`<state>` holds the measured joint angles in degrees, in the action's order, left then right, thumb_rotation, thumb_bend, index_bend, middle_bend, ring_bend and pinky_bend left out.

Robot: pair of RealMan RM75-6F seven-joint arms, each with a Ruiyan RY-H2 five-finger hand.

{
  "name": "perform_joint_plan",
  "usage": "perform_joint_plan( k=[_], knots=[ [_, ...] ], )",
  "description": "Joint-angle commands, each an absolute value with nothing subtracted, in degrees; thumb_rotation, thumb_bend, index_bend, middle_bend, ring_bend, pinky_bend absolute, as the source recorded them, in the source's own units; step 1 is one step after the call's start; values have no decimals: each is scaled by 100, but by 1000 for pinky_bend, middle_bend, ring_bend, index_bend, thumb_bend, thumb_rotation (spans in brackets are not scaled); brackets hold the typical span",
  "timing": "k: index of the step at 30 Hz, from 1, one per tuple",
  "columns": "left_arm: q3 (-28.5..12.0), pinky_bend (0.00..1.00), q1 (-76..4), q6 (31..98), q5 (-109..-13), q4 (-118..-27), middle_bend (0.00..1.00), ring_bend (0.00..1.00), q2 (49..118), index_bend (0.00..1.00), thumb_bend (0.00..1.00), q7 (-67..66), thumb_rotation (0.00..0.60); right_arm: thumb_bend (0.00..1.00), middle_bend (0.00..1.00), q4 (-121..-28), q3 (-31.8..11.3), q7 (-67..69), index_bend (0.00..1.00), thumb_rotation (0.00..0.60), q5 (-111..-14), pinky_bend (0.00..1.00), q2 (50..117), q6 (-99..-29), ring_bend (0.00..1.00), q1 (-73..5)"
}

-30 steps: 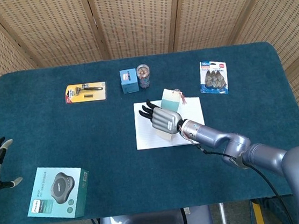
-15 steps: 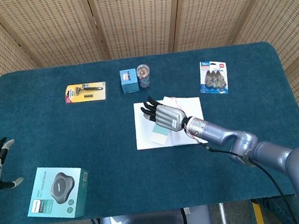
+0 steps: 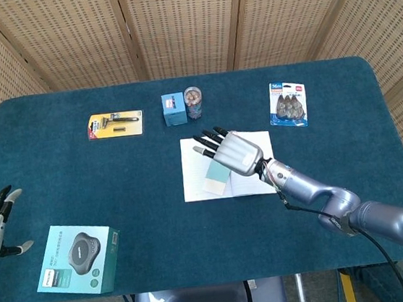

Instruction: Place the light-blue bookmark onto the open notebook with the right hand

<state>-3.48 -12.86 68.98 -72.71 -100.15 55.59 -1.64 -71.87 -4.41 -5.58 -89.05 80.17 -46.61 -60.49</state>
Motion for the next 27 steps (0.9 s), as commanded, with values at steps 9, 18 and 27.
perform_joint_plan(
  k=[9, 18, 27],
  knots=[
    [-328, 0, -1326, 6842, -7259, -10036, 0, 0, 5594, 0, 0, -252, 600, 1000, 79, -7527, -500, -1339, 89, 600, -7617, 146, 8171, -3551, 8, -6055],
    [-324, 0, -1344, 6810, -7244, -10028, 0, 0, 5594, 0, 0, -249, 600, 1000, 85, -7296, -541, -2194, 96, 600, -6520, 146, 8381, -3243, 9, -6204],
    [-311, 0, -1333, 6815, -7282, -10014, 0, 0, 5567, 0, 0, -157, 600, 1000, 89, -6730, -219, -3376, 102, 600, -5499, 146, 8805, -3204, 9, -6433]
  ],
)
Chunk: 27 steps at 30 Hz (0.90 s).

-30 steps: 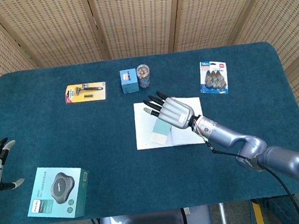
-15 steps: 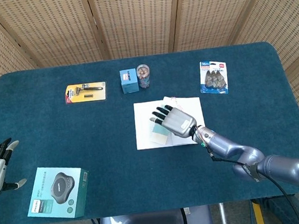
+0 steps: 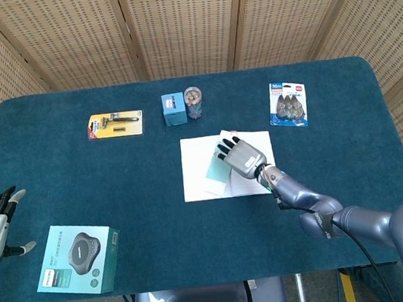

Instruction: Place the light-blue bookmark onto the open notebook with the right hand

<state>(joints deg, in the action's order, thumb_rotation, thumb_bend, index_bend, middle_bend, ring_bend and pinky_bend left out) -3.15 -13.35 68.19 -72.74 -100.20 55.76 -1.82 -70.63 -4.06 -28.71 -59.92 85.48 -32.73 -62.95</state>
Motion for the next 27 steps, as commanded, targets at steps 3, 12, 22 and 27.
perform_joint_plan(
  k=[3, 12, 22, 27],
  knots=[
    [-309, 0, -1333, 6807, -7292, -10002, 0, 0, 5556, 0, 0, -115, 600, 1000, 91, -6615, -97, -3766, 103, 600, -5077, 147, 8933, -3234, 9, -6535],
    [-313, 0, -1349, 6768, -7284, -9978, 0, 0, 5539, 0, 0, -54, 600, 1000, 93, -6743, 165, -4514, 104, 600, -4099, 163, 9057, -3399, 10, -6855],
    [-318, 0, -1366, 6736, -7246, -9968, 0, 0, 5543, 0, 0, -61, 600, 1000, 93, -6805, 261, -4690, 104, 600, -4086, 171, 9155, -3559, 10, -7026],
    [-320, 0, -1375, 6719, -7224, -9966, 0, 0, 5551, 0, 0, -76, 600, 1000, 93, -6728, 308, -4743, 116, 600, -4295, 180, 9248, -3617, 10, -7084]
  ],
)
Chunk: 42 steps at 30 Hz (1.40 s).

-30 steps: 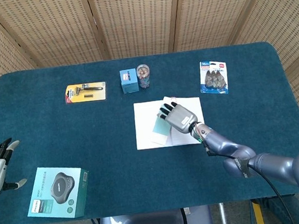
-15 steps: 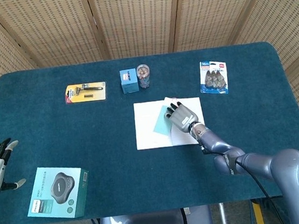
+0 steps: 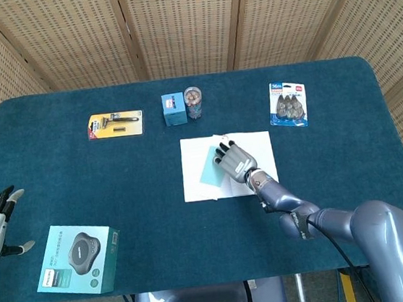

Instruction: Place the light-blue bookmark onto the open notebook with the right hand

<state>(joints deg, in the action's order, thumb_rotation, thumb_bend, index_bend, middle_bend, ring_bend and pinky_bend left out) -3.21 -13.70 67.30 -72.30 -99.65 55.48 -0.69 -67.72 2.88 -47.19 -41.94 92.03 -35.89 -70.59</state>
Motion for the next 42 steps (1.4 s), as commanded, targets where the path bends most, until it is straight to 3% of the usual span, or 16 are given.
perform_joint_plan(
  k=[1, 16, 20, 28, 42],
  knots=[
    [-321, 0, -1380, 6715, -7221, -9969, 0, 0, 5552, 0, 0, -84, 600, 1000, 93, -6691, 312, -4731, 117, 600, -4349, 181, 9275, -3625, 10, -7086],
    [-316, 0, -1376, 6729, -7227, -9970, 0, 0, 5547, 0, 0, -65, 600, 1000, 93, -6710, 223, -4552, 117, 600, -4912, 188, 9278, -3894, 10, -7021],
    [-308, 0, -1375, 6729, -7252, -9974, 0, 0, 5542, 0, 0, -54, 600, 1000, 93, -7340, 4, -3928, 117, 600, -5341, 188, 8863, -4058, 10, -6848],
    [-295, 0, -1386, 6719, -7261, -9980, 0, 0, 5561, 0, 0, -102, 600, 1000, 93, -8108, 116, -3378, 117, 600, -6130, 188, 8408, -3992, 11, -6640],
    [-285, 0, -1411, 6695, -7245, -9996, 0, 0, 5588, 0, 0, -183, 600, 1000, 93, -7972, 275, -3701, 117, 600, -6470, 188, 8783, -3925, 11, -6536]
  ],
)
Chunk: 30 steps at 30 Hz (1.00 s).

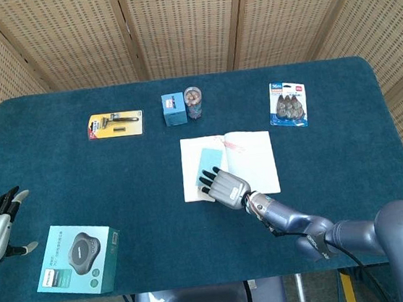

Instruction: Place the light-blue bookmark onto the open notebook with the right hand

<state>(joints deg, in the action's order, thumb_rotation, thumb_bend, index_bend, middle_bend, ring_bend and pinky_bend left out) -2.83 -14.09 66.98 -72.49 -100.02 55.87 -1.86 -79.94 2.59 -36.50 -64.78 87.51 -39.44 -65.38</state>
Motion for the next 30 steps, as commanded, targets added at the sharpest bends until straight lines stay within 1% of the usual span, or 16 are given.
perform_joint_plan(
  k=[1, 7, 12, 21, 30],
  knots=[
    [-287, 0, -1412, 6692, -7240, -9992, 0, 0, 5588, 0, 0, -179, 600, 1000, 93, -7963, 282, -3728, 117, 600, -6464, 188, 8798, -3916, 12, -6531],
    [-289, 0, -1429, 6656, -7220, -9977, 0, 0, 5587, 0, 0, -165, 600, 1000, 93, -7794, 388, -3905, 117, 600, -6477, 187, 8878, -3898, 12, -6465],
    [-287, 0, -1446, 6639, -7203, -9980, 0, 0, 5604, 0, 0, -220, 600, 1000, 93, -7681, 510, -4078, 117, 600, -6683, 188, 8888, -3984, 11, -6385],
    [-277, 0, -1470, 6619, -7169, -10003, 0, 0, 5640, 0, 0, -328, 600, 1000, 94, -7679, 701, -4294, 118, 600, -7207, 187, 8648, -4115, 12, -6264],
    [-266, 0, -1484, 6609, -7169, -10014, 0, 0, 5654, 0, 0, -375, 600, 1000, 95, -7748, 831, -4373, 117, 600, -7543, 197, 8421, -4079, 12, -6141]
  ],
)
